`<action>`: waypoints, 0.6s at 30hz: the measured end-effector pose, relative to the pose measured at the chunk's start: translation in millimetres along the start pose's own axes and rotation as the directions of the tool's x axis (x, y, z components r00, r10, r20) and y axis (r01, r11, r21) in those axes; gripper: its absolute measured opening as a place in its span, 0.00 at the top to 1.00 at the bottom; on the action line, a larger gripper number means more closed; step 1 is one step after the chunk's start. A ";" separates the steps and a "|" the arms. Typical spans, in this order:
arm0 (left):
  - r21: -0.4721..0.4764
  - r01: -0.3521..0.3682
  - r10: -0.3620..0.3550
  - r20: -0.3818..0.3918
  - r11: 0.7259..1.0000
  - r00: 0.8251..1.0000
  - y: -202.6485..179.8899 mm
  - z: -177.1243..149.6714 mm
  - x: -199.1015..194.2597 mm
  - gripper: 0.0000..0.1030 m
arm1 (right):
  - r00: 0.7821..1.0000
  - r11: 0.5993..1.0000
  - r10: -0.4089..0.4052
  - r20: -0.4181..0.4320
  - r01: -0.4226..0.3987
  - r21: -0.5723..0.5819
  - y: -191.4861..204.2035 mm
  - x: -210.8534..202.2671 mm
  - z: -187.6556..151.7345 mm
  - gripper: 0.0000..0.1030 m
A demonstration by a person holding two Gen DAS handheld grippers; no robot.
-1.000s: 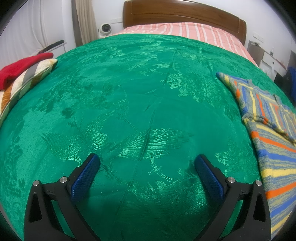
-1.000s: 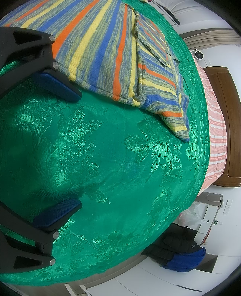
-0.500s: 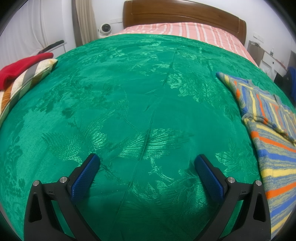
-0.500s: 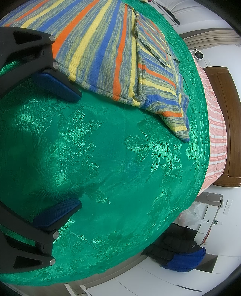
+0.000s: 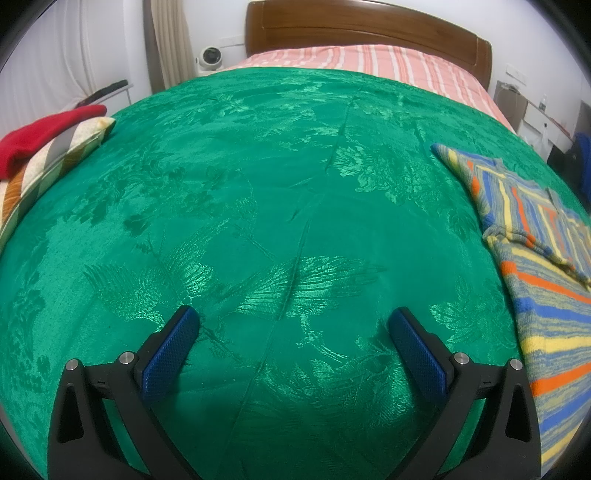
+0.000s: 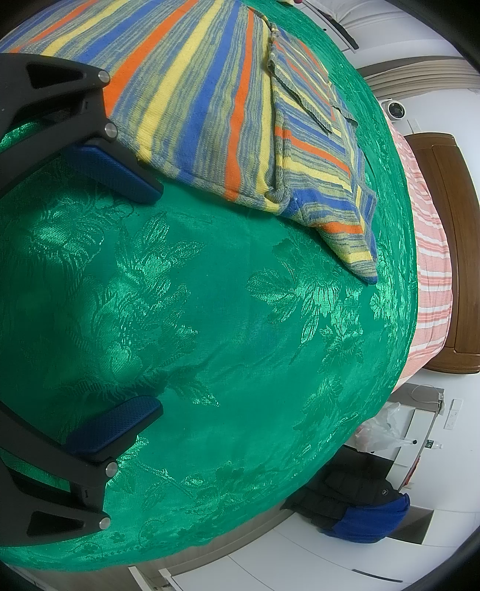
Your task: Fold small clothes
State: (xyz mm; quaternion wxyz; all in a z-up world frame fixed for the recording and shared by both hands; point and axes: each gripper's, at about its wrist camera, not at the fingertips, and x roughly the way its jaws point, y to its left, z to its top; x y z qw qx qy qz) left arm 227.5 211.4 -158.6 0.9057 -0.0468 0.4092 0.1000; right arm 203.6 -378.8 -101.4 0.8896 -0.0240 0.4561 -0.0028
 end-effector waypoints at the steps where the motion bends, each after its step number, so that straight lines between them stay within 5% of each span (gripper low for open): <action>1: 0.001 -0.001 0.001 0.000 1.000 1.000 -0.1 0.0 0.0 0.00 | 1.000 1.000 0.000 0.000 0.000 0.000 0.0 0.0 0.0 0.00; 8: 0.004 -0.007 0.007 -0.006 1.000 1.000 -1.1 0.7 1.5 0.00 | 1.000 1.000 0.000 0.000 0.000 0.000 0.0 0.2 0.0 0.00; 12: -0.008 0.025 -0.026 -0.124 1.000 0.992 0.8 7.2 -5.6 0.01 | 1.000 1.000 -0.007 -0.018 0.007 -0.005 5.5 5.0 6.3 0.00; 15: 0.010 0.178 -0.173 -0.193 0.984 0.966 0.9 -6.7 -46.3 0.03 | 1.000 1.000 -0.029 -0.013 0.028 -0.009 10.7 7.2 9.6 0.00; 18: 0.047 0.373 -0.353 -0.228 0.927 0.907 -2.2 -38.2 -104.1 0.02 | 0.997 0.997 0.056 -0.057 -0.053 0.047 0.7 -7.4 11.4 0.01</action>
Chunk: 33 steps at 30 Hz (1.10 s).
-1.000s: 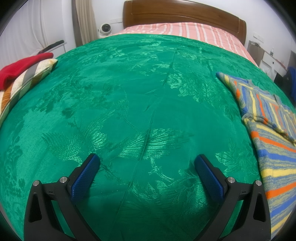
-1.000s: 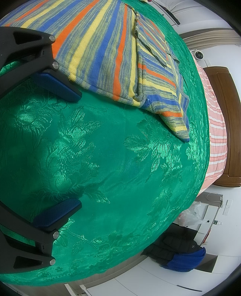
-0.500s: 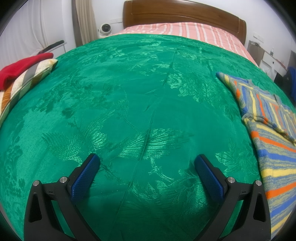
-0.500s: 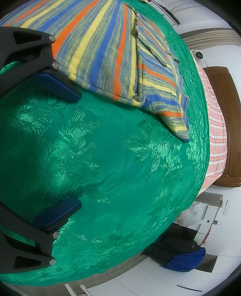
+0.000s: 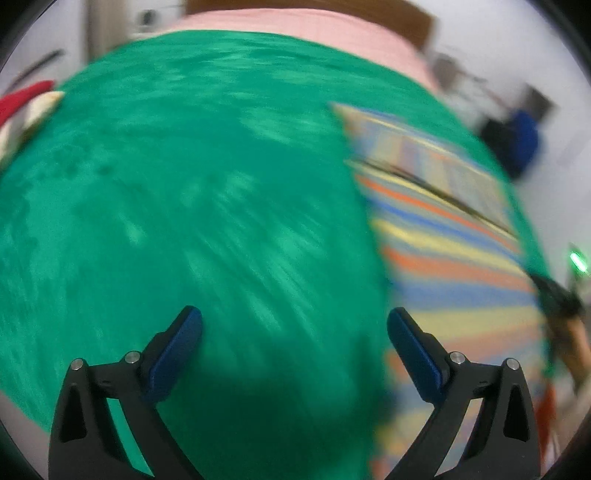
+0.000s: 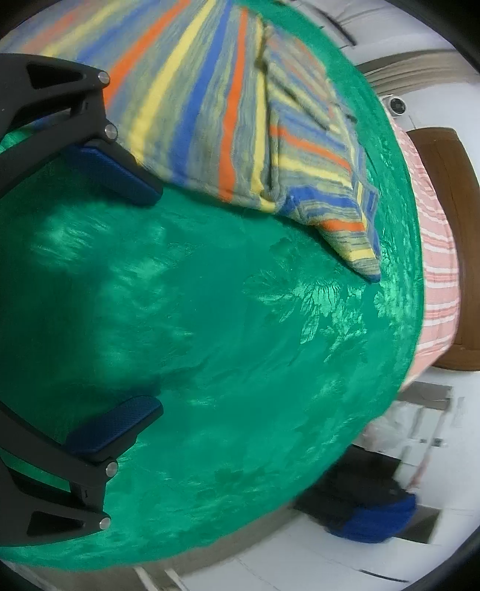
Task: Fold small clothes
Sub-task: 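Grasp the striped sweater's folded edge with the left gripper while the right gripper grasps it, then fold the held edge over the sweater body and open both grippers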
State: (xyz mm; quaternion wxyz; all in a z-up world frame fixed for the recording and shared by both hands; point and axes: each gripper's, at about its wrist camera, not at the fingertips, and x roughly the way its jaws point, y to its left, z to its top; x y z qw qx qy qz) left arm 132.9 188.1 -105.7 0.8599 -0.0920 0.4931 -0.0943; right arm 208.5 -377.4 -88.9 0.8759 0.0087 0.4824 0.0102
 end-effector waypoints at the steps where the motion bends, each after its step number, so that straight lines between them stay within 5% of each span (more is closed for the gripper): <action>1: 0.031 0.032 -0.032 -0.016 0.999 0.999 -8.6 -14.3 -9.8 0.02 | 0.999 0.999 0.042 0.007 -0.042 0.020 -2.7 -13.0 -4.0 0.01; 4: 0.103 0.072 -0.062 -0.095 0.992 0.994 -32.3 -58.5 -21.8 0.02 | 0.971 0.970 0.238 0.033 -0.239 0.036 -1.7 -75.2 -39.5 0.01; 8: 0.123 0.107 -0.086 -0.171 0.987 0.982 -47.3 -85.5 -13.1 0.14 | 0.911 0.916 0.399 -0.107 -0.390 0.091 11.2 -123.3 -109.4 0.01; 10: 0.105 0.109 -0.084 -0.223 0.988 0.971 -48.0 -90.4 -0.1 0.44 | 0.873 0.886 0.459 -0.162 -0.437 0.153 19.7 -127.7 -140.7 0.14; 13: 0.087 0.102 -0.073 -0.282 0.991 0.957 -47.8 -95.9 13.2 0.76 | 0.845 0.868 0.492 -0.211 -0.457 0.195 33.0 -117.8 -161.8 0.38; 14: 0.092 0.106 -0.075 -0.287 0.990 0.955 -49.6 -98.3 13.3 0.86 | 0.846 0.875 0.481 -0.230 -0.445 0.190 38.3 -110.9 -166.1 0.59; 15: 0.094 0.119 -0.086 -0.297 0.988 0.951 -50.6 -99.5 13.4 0.97 | 0.852 0.883 0.465 -0.242 -0.427 0.193 40.6 -104.9 -168.7 0.95; 18: 0.051 0.153 -0.132 -0.287 0.987 0.949 -45.6 -95.7 2.0 0.98 | 0.849 0.869 0.478 -0.226 -0.421 0.259 30.6 -107.0 -167.2 0.94; 20: -0.023 0.217 -0.216 -0.257 0.976 0.942 -37.4 -87.8 -13.4 0.99 | 0.852 0.863 0.486 -0.193 -0.432 0.263 22.2 -123.5 -157.0 0.94; 22: -0.100 0.303 -0.318 -0.197 0.948 0.928 -29.8 -69.0 -32.3 0.99 | 0.829 0.822 0.541 -0.142 -0.484 0.301 12.9 -139.8 -141.5 0.94; 26: -0.140 0.397 -0.408 -0.067 0.907 0.910 -24.4 -3.1 -46.2 0.99 | 0.810 0.779 0.586 -0.017 -0.558 0.285 3.4 -160.7 -81.0 0.94; 29: -0.114 0.398 -0.401 0.002 0.910 0.916 -32.2 67.5 -28.5 0.99 | 0.799 0.761 0.598 0.062 -0.590 0.269 -0.6 -145.7 -17.0 0.94; 33: -0.085 0.311 -0.307 0.061 0.947 0.950 -46.0 167.4 30.1 0.98 | 0.835 0.810 0.535 0.132 -0.551 0.201 2.3 -100.9 72.9 0.94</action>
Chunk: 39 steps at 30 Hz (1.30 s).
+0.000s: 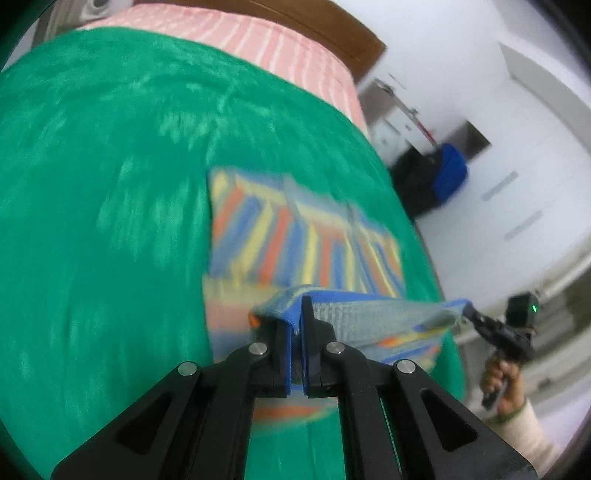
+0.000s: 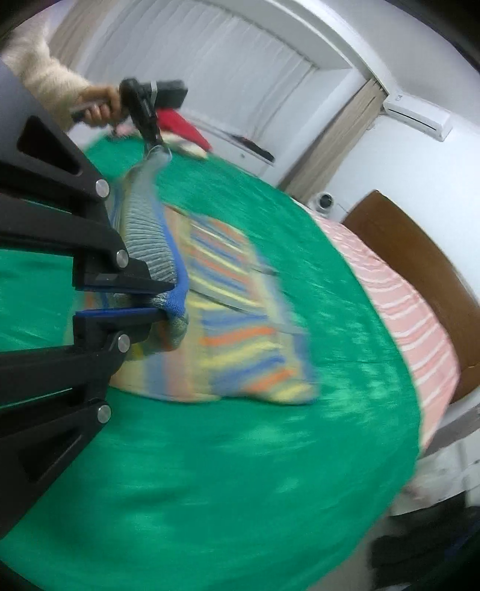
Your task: Fold small clothes
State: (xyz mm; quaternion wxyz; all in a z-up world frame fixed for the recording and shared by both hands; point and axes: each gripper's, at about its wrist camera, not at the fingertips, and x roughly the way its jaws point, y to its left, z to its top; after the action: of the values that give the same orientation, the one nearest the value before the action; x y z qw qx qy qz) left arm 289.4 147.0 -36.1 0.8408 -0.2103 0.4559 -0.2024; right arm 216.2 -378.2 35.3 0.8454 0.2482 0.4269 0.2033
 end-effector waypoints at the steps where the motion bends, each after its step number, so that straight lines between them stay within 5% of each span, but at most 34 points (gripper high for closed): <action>1: 0.005 -0.022 0.022 0.010 1.000 1.000 -1.2 18.5 19.6 0.97 | 1.000 1.000 -0.016 0.014 0.017 -0.013 -4.0 17.0 19.7 0.94; 3: -0.020 -0.076 0.077 0.046 0.997 0.996 5.3 54.4 55.0 0.89 | 0.998 0.999 -0.038 0.058 0.039 -0.014 -19.5 57.8 62.9 0.93; 4: -0.052 -0.119 0.121 0.055 0.992 0.991 11.3 69.6 73.2 0.69 | 0.997 0.999 -0.039 0.073 0.039 0.003 -29.0 76.5 76.9 0.92; 6: -0.133 -0.187 0.195 0.049 0.973 0.979 30.0 77.1 89.3 0.53 | 0.987 0.993 -0.105 0.118 0.099 0.057 -47.2 98.7 92.0 0.68; 9: -0.190 -0.185 0.199 0.056 0.964 0.978 40.7 71.4 85.1 0.50 | 0.971 0.973 -0.196 0.134 0.176 0.149 -70.1 106.2 94.1 0.67; 12: -0.060 -0.235 0.239 0.069 0.970 0.969 22.6 39.1 70.4 0.35 | 0.977 0.982 -0.172 0.126 0.160 0.103 -65.9 90.3 85.0 0.64; 14: 0.048 -0.258 0.255 0.070 0.965 0.964 2.1 14.8 68.4 0.33 | 0.978 0.981 -0.195 0.069 0.194 0.024 -59.0 84.4 76.2 0.62; 18: 0.266 -0.208 0.208 0.027 0.941 0.978 -60.1 -40.2 81.7 0.33 | 0.981 0.981 -0.193 -0.030 0.193 0.000 -71.2 75.8 45.0 0.43; 21: 0.488 -0.116 0.161 -0.052 0.865 0.986 -133.0 -80.4 122.6 0.33 | 0.985 0.985 -0.162 -0.063 0.165 0.045 -89.0 76.9 39.7 0.43; 26: 0.789 -0.008 0.145 -0.103 0.614 0.984 -254.7 -161.8 210.6 0.33 | 0.992 0.989 -0.033 -0.124 0.050 0.136 -107.0 86.9 52.7 0.43; 29: 0.833 -0.059 0.200 -0.063 0.551 0.978 -284.8 -181.4 252.4 0.35 | 0.984 0.994 -0.005 -0.180 0.025 0.111 -107.8 105.0 66.1 0.42; 30: 0.831 -0.082 0.199 -0.036 0.550 0.979 -290.0 -182.2 258.0 0.42 | 0.980 0.994 -0.006 -0.198 0.028 0.104 -108.1 113.7 72.4 0.41; 31: 0.809 -0.087 0.191 -0.032 0.581 0.981 -290.6 -178.0 258.9 0.64 | 0.979 0.994 -0.017 -0.205 0.038 0.101 -110.1 124.2 80.6 0.41; 33: 0.749 -0.090 0.180 -0.040 0.657 0.983 -284.3 -164.9 256.3 0.89 | 0.981 0.992 -0.025 -0.192 0.048 0.115 -116.4 140.8 93.3 0.42; 34: 0.715 -0.064 0.153 -0.061 0.696 0.986 -278.7 -156.6 252.9 0.91 | 0.983 0.990 -0.025 -0.183 0.050 0.134 -120.8 149.8 98.7 0.42; 36: 0.639 -0.017 0.089 -0.081 0.769 0.993 -261.6 -141.0 237.7 0.92 | 0.984 0.989 -0.043 -0.174 0.067 0.133 -122.3 167.8 109.8 0.84; 37: 0.598 0.002 0.053 -0.074 0.801 0.996 -251.7 -132.7 223.9 0.92 | 0.983 0.989 -0.069 -0.169 0.090 0.119 -118.3 171.3 114.5 0.93; 39: 0.470 0.051 -0.033 -0.047 0.881 0.998 -221.7 -111.6 185.3 0.92 | 0.991 0.994 -0.017 -0.130 0.031 0.106 -97.4 166.4 124.6 0.93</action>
State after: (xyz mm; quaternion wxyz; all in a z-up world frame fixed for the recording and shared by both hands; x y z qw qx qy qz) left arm 254.4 -154.3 -98.4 0.8535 -0.0058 0.4040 -0.3290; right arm 423.6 -393.7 -62.0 0.8038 0.2747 0.4942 0.1853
